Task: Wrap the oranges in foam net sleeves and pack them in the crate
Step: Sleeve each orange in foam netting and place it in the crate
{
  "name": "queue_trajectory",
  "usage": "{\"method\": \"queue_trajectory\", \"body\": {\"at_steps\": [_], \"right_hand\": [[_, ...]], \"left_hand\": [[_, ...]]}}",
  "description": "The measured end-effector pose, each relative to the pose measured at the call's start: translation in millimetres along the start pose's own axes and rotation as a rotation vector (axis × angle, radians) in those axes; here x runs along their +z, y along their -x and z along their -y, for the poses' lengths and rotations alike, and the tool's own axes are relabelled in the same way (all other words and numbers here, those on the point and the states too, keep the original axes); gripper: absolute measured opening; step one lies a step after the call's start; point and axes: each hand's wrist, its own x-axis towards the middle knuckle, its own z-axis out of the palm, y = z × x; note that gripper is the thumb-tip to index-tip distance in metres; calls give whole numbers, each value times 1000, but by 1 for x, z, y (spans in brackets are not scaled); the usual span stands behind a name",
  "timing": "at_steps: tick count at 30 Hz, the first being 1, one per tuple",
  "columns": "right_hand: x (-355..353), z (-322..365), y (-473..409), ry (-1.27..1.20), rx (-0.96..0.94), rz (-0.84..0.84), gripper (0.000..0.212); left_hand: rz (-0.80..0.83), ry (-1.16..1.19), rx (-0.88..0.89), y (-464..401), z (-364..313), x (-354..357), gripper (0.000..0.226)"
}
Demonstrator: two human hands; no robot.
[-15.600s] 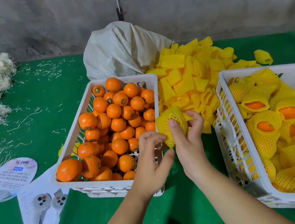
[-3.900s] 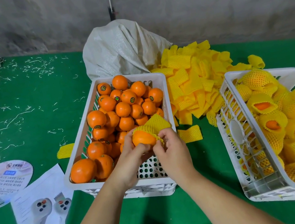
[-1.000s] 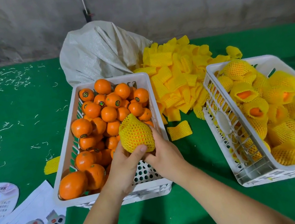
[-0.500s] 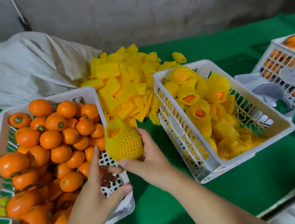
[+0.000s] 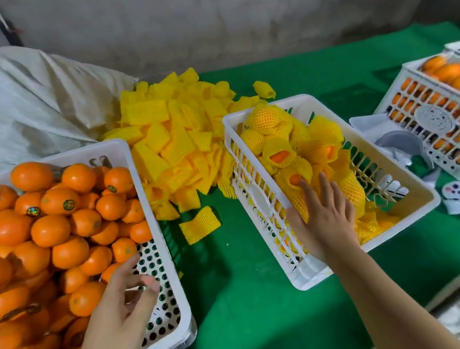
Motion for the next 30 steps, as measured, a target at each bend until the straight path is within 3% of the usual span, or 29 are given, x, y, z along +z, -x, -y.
{"method": "queue_trajectory", "body": {"at_steps": [5, 8, 10, 13, 15, 18, 21, 25, 28, 30], "right_hand": [[6, 10, -5, 19, -29, 35, 86], [13, 26, -8, 146, -178, 49, 94], [18, 42, -10, 209, -248, 28, 96], [34, 75, -14, 158, -393, 4, 93], [55, 99, -20, 81, -449, 173, 88], [92, 126, -38, -59, -289, 564, 78], [120, 133, -60, -315, 0, 784, 73], [143, 130, -77, -439, 118, 870, 71], [158, 133, -74, -509, 119, 885, 62], [166, 137, -69, -628, 180, 872, 55]], "left_hand": [[-47, -12, -65, -4, 0, -12, 56], [-5, -405, -63, -27, 14, -33, 67], [65, -696, -175, -50, 25, -42, 75], [164, -778, -322, -79, 36, -41, 89], [164, -733, -293, -91, 40, -32, 96], [128, -718, -311, -106, 41, -23, 94], [153, -956, -318, -108, 53, -20, 78], [203, -1341, -186, -96, 77, -11, 67], [186, -1372, -163, -106, 78, -10, 56], [188, -1419, -122, -108, 79, -6, 60]]}}
